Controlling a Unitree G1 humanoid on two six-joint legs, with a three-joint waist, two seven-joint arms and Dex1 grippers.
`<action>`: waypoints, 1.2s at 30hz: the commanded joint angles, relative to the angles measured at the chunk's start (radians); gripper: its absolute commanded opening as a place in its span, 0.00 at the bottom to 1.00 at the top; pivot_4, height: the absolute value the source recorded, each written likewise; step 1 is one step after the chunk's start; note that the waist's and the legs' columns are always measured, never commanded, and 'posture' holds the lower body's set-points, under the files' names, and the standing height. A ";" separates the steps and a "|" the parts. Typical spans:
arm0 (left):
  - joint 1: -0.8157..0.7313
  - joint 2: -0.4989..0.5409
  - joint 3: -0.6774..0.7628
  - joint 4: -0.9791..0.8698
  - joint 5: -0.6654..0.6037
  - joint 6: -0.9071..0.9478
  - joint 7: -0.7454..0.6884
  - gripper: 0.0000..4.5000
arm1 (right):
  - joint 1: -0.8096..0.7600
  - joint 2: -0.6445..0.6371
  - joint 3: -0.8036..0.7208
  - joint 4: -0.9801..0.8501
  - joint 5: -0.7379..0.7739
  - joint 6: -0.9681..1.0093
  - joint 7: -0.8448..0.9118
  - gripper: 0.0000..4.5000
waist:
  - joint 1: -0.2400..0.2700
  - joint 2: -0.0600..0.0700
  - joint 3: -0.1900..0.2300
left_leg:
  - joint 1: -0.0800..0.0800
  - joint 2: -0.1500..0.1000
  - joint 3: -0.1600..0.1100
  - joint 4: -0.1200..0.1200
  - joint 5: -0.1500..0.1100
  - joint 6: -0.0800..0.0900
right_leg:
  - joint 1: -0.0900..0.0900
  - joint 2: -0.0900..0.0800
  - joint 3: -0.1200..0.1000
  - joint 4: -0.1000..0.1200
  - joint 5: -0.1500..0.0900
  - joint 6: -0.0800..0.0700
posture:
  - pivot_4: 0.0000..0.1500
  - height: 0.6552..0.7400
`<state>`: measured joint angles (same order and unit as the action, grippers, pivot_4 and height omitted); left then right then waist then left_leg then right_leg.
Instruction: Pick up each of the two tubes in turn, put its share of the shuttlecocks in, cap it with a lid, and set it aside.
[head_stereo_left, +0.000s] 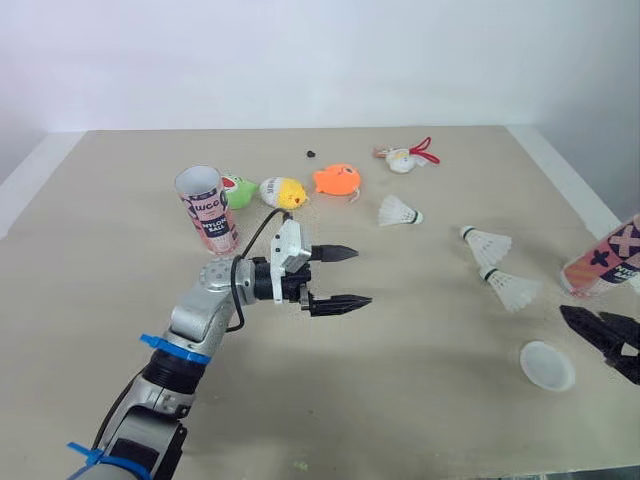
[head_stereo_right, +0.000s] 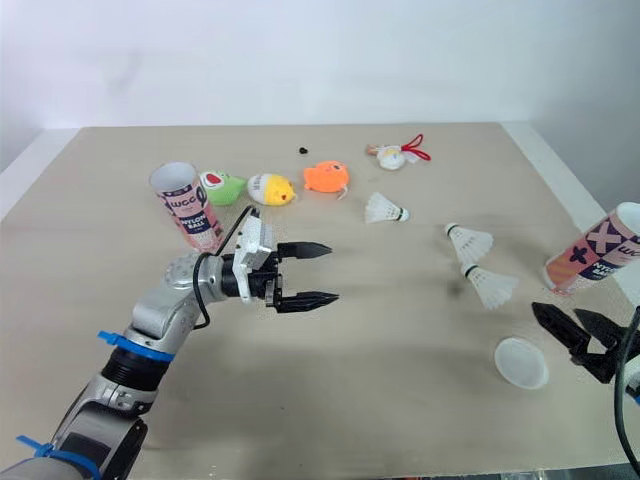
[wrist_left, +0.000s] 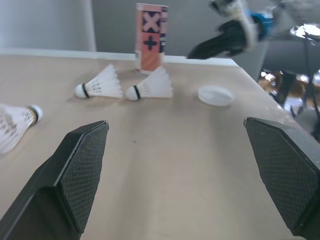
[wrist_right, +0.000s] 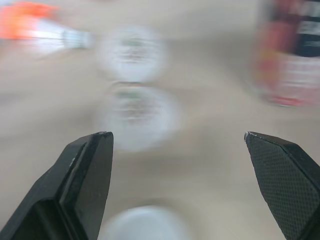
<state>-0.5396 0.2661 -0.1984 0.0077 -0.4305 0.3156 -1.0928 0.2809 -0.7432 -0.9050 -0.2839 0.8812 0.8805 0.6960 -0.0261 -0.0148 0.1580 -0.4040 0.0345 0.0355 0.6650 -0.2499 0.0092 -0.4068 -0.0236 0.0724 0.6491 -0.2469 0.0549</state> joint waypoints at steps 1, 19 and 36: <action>0.017 0.018 0.040 -0.077 -0.033 0.042 0.044 1.00 | 0.013 0.009 0.017 -0.203 0.137 0.003 0.050 1.00 | 0.000 0.000 0.000 | 0.000 0.000 0.000 0.001 0.000 0.001 | 0.000 0.000 0.000 0.000 0.000 0.001 | 1.00 1.00; 0.211 0.121 0.177 -0.218 -0.109 0.023 0.097 1.00 | -0.436 0.035 0.622 -0.321 0.067 -0.039 -0.145 1.00 | 0.003 -0.004 0.002 | -0.003 0.000 0.000 0.005 0.002 0.002 | -0.001 0.000 0.001 0.000 0.007 -0.002 | 1.00 1.00; 0.667 0.090 0.448 -0.381 -0.070 -0.111 0.428 1.00 | -0.677 0.216 0.919 -0.145 -0.167 -0.173 -0.094 1.00 | 0.003 -0.007 0.003 | -0.003 0.003 0.001 0.006 0.002 0.002 | -0.001 -0.001 0.000 -0.001 0.008 -0.004 | 1.00 1.00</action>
<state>0.1277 0.3567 0.2226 -0.3421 -0.5220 0.2345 -0.7031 -0.3744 -0.5346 0.0135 -0.4117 0.7230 0.7366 0.5890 -0.0227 -0.0214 0.1608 -0.4069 0.0369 0.0362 0.6707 -0.2483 0.0112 -0.4082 -0.0244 0.0724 0.6484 -0.2384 0.0507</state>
